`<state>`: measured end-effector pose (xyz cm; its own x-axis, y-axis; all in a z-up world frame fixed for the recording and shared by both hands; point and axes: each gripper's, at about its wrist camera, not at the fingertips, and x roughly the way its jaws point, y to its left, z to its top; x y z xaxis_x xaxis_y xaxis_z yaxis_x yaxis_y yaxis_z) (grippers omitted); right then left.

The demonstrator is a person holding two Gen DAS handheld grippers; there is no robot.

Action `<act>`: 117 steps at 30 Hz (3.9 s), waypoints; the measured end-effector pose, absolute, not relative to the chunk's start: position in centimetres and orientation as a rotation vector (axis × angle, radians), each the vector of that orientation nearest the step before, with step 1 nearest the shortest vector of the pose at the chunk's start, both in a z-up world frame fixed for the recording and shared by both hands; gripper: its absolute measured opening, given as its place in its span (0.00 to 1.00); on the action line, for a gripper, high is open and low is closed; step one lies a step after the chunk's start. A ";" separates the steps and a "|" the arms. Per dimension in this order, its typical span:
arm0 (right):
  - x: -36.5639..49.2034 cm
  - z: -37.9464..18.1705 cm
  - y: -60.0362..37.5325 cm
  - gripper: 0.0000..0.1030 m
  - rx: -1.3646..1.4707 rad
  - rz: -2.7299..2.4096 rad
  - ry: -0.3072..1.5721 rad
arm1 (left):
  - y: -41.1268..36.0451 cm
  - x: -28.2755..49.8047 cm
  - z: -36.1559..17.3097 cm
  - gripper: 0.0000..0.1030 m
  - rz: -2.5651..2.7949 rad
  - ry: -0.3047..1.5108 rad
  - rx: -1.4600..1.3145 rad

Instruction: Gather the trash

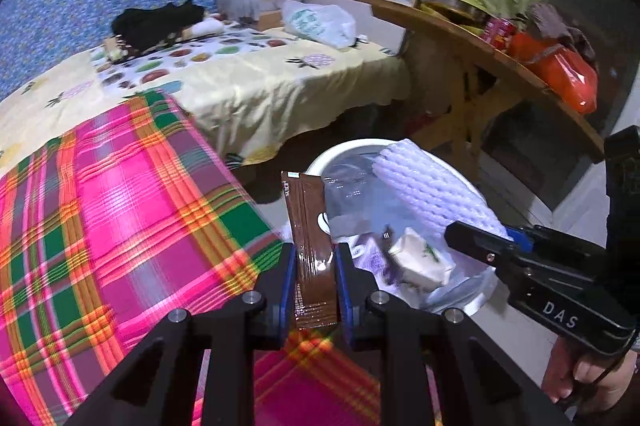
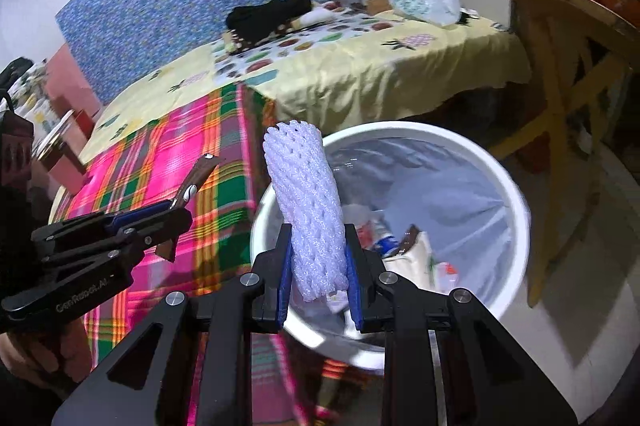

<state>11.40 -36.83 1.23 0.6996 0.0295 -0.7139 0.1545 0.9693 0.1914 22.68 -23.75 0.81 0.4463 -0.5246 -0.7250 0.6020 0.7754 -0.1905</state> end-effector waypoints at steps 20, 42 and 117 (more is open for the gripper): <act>11.7 -1.6 -41.3 0.25 0.306 -0.185 0.852 | -32.5 24.6 -3.3 0.20 -0.828 0.944 0.138; 9.7 0.8 -39.0 0.49 0.246 -0.198 0.790 | -28.8 21.7 -0.4 0.39 -0.772 0.888 0.140; -0.1 3.1 -28.8 0.49 0.096 0.005 0.678 | -13.1 2.8 4.9 0.39 -0.450 0.728 0.040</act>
